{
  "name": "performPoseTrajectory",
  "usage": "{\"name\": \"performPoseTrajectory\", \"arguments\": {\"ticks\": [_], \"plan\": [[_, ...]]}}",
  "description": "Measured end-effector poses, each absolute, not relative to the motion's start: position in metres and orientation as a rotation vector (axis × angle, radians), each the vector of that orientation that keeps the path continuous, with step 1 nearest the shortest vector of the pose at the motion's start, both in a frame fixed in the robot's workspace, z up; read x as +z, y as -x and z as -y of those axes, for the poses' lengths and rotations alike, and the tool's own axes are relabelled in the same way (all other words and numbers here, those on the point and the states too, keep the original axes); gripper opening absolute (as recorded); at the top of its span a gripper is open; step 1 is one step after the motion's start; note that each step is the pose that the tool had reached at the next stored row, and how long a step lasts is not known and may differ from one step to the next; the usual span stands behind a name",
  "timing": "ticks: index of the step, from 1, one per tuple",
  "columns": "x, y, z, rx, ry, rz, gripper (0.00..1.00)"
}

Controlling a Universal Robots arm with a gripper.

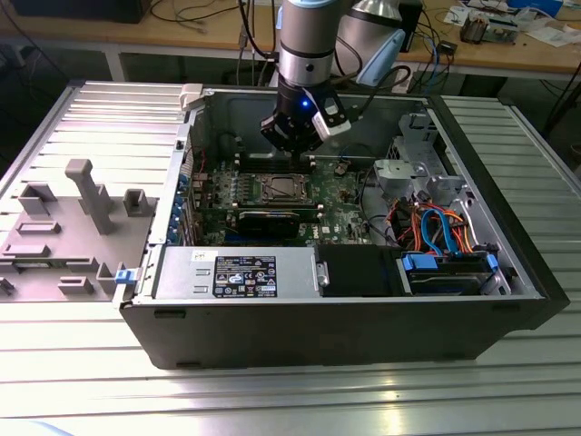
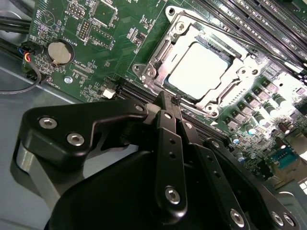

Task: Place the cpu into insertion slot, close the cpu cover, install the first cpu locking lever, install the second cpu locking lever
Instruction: 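Install the second cpu locking lever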

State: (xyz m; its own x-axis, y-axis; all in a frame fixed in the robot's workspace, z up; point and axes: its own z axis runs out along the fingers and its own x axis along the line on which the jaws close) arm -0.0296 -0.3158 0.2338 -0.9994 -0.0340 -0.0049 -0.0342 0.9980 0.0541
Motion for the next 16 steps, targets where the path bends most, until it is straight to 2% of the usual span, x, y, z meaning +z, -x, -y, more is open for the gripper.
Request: {"name": "performPoseTrajectory", "arguments": {"ticks": [9,11,16], "plan": [[0.234,0.03,0.316,0.085,0.054,-3.136,0.11],[0.251,0.03,0.316,0.085,0.054,-3.136,0.11],[0.25,0.03,0.321,0.074,0.054,-3.136,0.11]]}}
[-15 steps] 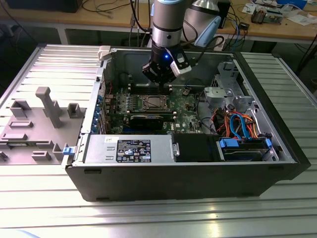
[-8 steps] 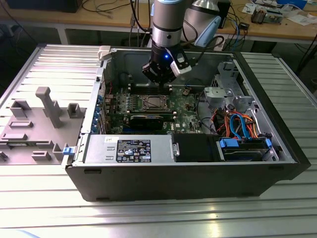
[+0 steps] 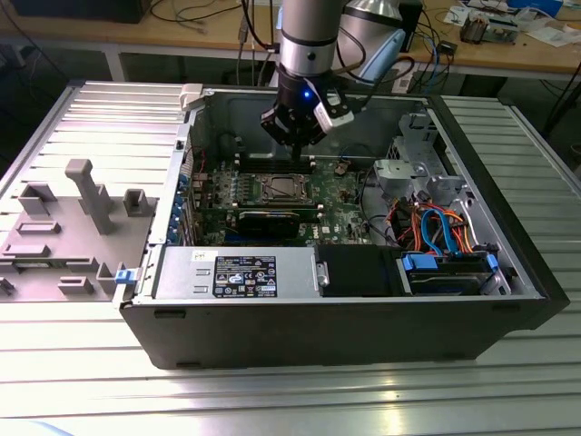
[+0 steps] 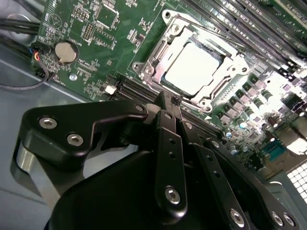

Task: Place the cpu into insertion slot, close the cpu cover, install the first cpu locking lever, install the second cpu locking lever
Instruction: 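Install the second cpu locking lever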

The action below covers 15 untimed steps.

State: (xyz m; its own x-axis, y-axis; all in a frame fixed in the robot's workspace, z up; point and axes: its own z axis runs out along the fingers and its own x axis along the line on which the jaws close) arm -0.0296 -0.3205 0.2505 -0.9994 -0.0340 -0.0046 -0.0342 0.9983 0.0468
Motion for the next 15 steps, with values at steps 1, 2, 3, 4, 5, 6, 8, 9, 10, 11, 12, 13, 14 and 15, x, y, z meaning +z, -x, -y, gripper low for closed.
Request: {"name": "performPoseTrajectory", "arguments": {"ticks": [1,2,3,4,5,6,8,9,10,11,12,13,14,15], "plan": [[0.2504,0.0297,0.3214,0.072,0.054,-3.137,0.11],[0.2504,0.0296,0.3227,0.071,0.054,-3.137,0.11],[0.2503,0.0296,0.3236,0.07,0.054,-3.137,0.11],[0.2502,0.0296,0.3251,0.068,0.054,-3.137,0.11],[0.2502,0.0296,0.3259,0.067,0.054,-3.137,0.11],[0.2501,0.0296,0.3267,0.066,0.054,-3.137,0.11],[0.25,0.0296,0.3288,0.062,0.054,-3.137,0.11],[0.2499,0.0296,0.3297,0.06,0.054,-3.137,0.11],[0.2499,0.0296,0.3307,0.058,0.054,-3.137,0.11],[0.2498,0.0297,0.3309,0.058,0.053,-3.137,0.11],[0.2499,0.0297,0.3309,0.057,0.053,-3.137,0.11],[0.2499,0.0296,0.331,0.057,0.054,-3.137,0.11],[0.2499,0.0296,0.331,0.057,0.054,-3.137,0.11],[0.2499,0.0296,0.3311,0.057,0.054,-3.137,0.11]]}}
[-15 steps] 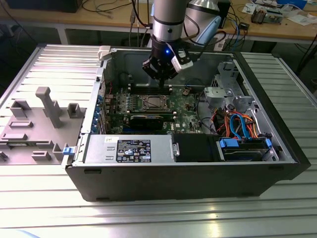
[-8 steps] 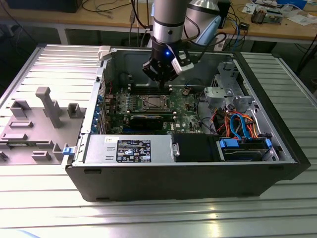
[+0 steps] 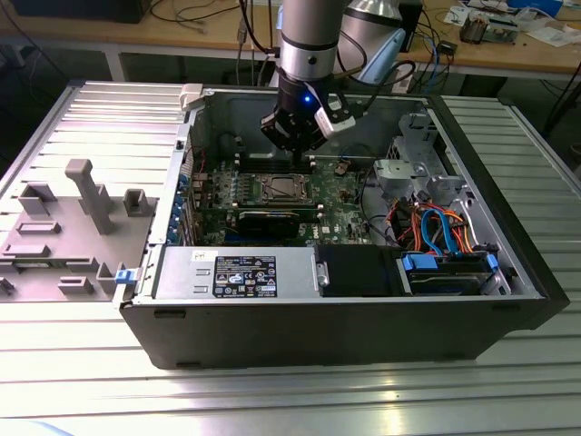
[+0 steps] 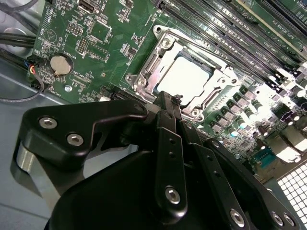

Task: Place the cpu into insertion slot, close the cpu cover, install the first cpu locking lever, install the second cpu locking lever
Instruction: 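Install the second cpu locking lever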

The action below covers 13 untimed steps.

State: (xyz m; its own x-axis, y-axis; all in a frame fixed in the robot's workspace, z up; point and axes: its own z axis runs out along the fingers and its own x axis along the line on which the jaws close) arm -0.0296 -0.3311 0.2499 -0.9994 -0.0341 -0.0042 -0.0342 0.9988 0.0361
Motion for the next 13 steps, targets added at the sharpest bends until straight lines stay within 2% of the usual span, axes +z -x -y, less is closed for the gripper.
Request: {"name": "performPoseTrajectory", "arguments": {"ticks": [13], "plan": [[0.2499,0.0296,0.3348,0.056,0.054,-3.137,0.11]]}}
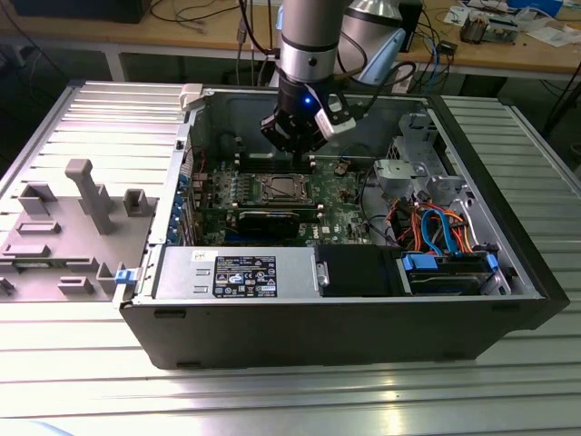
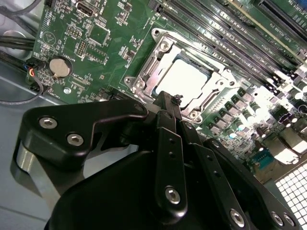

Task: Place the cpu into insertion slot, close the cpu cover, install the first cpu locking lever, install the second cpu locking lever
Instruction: 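Install the second cpu locking lever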

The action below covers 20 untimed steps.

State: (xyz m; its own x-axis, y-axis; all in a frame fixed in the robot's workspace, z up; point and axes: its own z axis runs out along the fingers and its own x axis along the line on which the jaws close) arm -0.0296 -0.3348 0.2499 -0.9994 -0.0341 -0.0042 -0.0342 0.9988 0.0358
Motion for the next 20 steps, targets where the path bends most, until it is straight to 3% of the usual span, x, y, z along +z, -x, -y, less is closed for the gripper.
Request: {"name": "performPoseTrajectory", "arguments": {"ticks": [20], "plan": [[0.2499,0.0296,0.3383,0.056,0.054,-3.137,0.11]]}}
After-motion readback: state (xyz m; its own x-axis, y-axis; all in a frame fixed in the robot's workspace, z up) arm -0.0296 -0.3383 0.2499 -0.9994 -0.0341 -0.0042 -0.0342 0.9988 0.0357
